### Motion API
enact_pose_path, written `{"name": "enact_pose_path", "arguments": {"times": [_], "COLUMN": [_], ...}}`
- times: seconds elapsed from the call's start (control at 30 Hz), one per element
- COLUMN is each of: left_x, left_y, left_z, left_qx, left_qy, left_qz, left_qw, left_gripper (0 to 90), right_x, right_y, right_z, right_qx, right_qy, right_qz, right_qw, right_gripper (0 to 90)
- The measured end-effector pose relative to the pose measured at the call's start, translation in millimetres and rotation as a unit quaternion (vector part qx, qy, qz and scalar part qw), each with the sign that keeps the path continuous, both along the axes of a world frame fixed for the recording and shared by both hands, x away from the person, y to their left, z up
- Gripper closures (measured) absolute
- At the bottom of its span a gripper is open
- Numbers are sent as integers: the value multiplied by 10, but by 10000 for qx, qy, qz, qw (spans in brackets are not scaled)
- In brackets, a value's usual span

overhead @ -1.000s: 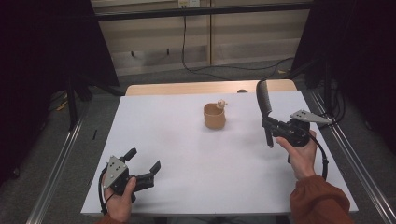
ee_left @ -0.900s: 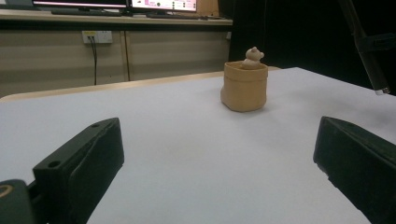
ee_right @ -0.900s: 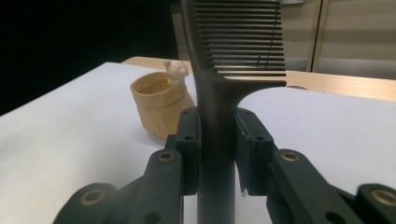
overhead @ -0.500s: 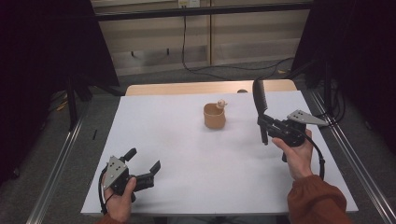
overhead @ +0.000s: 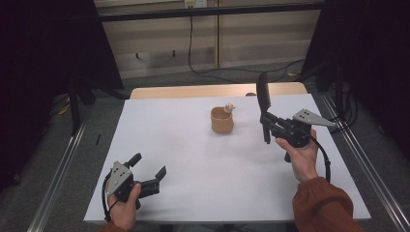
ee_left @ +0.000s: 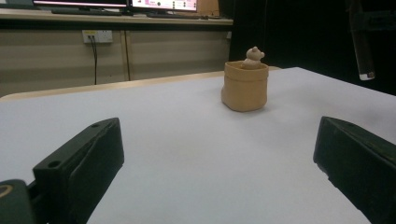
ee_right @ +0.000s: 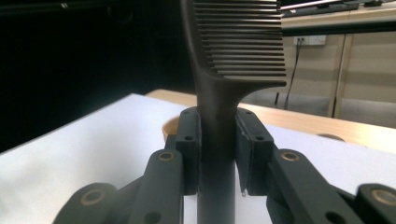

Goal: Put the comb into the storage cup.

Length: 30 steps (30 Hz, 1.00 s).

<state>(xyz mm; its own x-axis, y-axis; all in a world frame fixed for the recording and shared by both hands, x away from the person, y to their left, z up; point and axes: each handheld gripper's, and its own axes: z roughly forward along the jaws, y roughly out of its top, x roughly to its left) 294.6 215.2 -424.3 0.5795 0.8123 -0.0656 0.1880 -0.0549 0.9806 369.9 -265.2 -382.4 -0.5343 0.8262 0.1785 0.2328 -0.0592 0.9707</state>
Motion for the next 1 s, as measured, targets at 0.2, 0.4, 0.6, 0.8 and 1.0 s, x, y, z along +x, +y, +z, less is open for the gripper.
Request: {"name": "enact_pose_path", "arguments": {"times": [0.2, 0.4, 0.6, 0.8, 1.0], "left_x": [-3, -4, -2, -8, -14], "left_y": [-5, -4, -2, 4, -2], "left_z": [0, 3, 4, 7, 10], "left_qx": [-57, -49, -35, -22, -73], "left_qy": [-6, -15, -22, -33, -55], "left_qz": [0, -19, -26, -14, -25], "left_qw": [10000, 10000, 10000, 10000, 10000], "left_gripper": [18, 18, 18, 18, 18], "right_x": [72, 160, 285, 409, 506], "right_y": [91, 214, 343, 478, 591], "right_z": [80, 115, 141, 217, 247], "right_qx": [28, 11, -60, -28, -28], "right_qy": [-214, -193, -264, -362, -389], "right_qz": [49, 141, 206, 275, 358], "right_qw": [9998, 9997, 9994, 9990, 9986], "right_gripper": [730, 729, 729, 729, 729]}}
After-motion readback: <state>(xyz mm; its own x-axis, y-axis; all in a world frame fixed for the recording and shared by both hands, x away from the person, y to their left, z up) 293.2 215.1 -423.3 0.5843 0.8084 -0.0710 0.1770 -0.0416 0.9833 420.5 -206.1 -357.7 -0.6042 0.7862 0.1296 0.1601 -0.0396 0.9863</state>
